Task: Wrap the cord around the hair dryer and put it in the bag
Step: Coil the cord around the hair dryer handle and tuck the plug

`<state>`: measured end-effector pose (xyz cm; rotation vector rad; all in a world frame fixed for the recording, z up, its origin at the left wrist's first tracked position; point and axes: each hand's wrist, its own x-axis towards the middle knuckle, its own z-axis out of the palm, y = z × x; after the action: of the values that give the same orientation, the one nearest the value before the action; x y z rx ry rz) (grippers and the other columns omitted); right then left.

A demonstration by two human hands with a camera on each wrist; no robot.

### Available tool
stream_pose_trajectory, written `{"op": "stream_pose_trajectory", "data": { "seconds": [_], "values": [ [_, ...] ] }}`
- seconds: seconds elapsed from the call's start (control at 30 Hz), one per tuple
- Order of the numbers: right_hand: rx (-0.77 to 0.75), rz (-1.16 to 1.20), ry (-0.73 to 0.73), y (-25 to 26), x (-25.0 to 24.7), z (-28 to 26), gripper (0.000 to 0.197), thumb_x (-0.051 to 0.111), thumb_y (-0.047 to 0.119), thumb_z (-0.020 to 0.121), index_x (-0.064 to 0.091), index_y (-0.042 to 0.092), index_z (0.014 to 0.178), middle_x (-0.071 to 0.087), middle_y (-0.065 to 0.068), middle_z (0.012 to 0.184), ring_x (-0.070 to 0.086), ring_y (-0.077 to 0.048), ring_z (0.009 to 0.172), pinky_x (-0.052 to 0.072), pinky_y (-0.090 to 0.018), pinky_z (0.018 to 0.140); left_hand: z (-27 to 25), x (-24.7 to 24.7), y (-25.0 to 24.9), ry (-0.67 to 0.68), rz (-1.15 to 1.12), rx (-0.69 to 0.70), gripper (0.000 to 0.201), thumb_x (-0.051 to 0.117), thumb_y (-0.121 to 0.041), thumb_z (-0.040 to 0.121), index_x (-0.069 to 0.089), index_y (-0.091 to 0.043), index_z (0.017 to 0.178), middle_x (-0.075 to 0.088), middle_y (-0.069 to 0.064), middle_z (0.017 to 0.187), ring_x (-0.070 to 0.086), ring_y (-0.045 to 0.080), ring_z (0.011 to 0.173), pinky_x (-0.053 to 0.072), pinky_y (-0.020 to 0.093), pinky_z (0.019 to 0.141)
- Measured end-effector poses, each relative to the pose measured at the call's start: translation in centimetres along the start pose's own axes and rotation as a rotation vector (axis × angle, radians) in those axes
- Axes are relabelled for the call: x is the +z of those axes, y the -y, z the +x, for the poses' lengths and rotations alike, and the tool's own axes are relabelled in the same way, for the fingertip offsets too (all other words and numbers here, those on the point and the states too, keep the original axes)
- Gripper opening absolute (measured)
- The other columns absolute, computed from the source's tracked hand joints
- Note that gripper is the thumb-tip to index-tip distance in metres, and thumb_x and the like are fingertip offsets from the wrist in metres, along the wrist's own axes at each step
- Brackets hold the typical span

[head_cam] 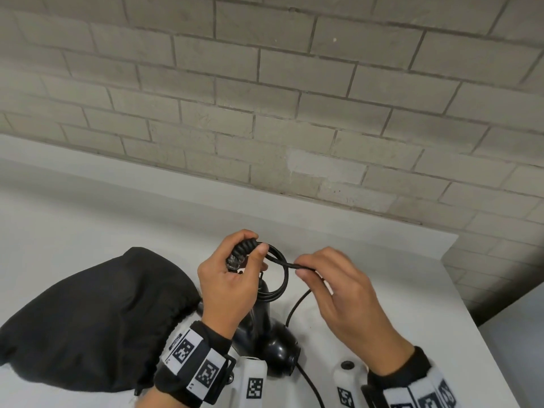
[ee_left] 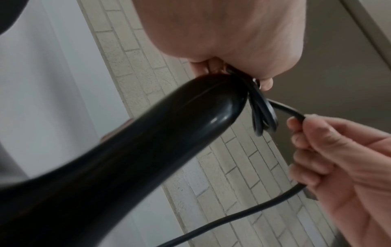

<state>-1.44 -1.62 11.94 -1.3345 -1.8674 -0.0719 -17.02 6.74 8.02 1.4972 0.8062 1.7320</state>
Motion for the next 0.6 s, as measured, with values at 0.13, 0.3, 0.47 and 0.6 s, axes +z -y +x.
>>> {"op": "stream_pose_trajectory", "data": {
  "seconds": [0.13, 0.3, 0.47, 0.6],
  "values": [
    [-0.065, 0.050, -0.077, 0.7, -1.3, 2.3, 0.008, 0.062, 0.010, 0.093, 0.070, 0.007, 0.095, 0.063, 0.001, 0.084, 0.055, -0.009, 0.076, 0.042, -0.017, 0.074, -0.1, -0.3, -0.3, 0.105, -0.003, 0.025, 0.018, 0.072, -0.036, 0.080, 0.067, -0.028, 0.095, 0.070, 0.000, 0.073, 0.071, 0.013, 0.059, 0.054, 0.019, 0.063],
    [0.006, 0.203, -0.043, 1.7, -1.4, 4.4, 0.010, 0.064, 0.015, 0.093, 0.073, 0.012, 0.093, 0.062, 0.008, 0.079, 0.053, -0.003, 0.070, 0.038, -0.010, 0.068, -0.2, -0.6, -0.6, 0.249, -0.039, 0.062, 0.041, 0.090, -0.036, 0.058, 0.071, -0.023, 0.091, 0.072, -0.003, 0.080, 0.071, 0.014, 0.065, 0.058, 0.024, 0.070],
    [0.300, 0.498, -0.065, 1.5, 0.5, 4.9, 0.009, 0.065, 0.016, 0.092, 0.075, 0.016, 0.091, 0.072, 0.005, 0.078, 0.067, -0.011, 0.076, 0.053, -0.021, 0.074, -0.5, -0.6, -0.7, 0.256, -0.062, 0.087, 0.029, 0.083, -0.030, 0.072, 0.072, -0.015, 0.094, 0.076, -0.006, 0.089, 0.074, 0.013, 0.078, 0.058, 0.023, 0.075],
    [0.554, 0.736, -0.190, 1.6, 2.3, 4.1, 0.004, 0.069, 0.011, 0.088, 0.071, 0.008, 0.090, 0.074, 0.000, 0.075, 0.068, -0.005, 0.070, 0.050, -0.016, 0.066, -0.9, -0.3, -0.5, 0.186, -0.069, 0.104, 0.021, 0.078, -0.028, 0.077, 0.072, -0.020, 0.095, 0.076, -0.006, 0.101, 0.073, 0.012, 0.096, 0.056, 0.022, 0.083]
  ]
}}
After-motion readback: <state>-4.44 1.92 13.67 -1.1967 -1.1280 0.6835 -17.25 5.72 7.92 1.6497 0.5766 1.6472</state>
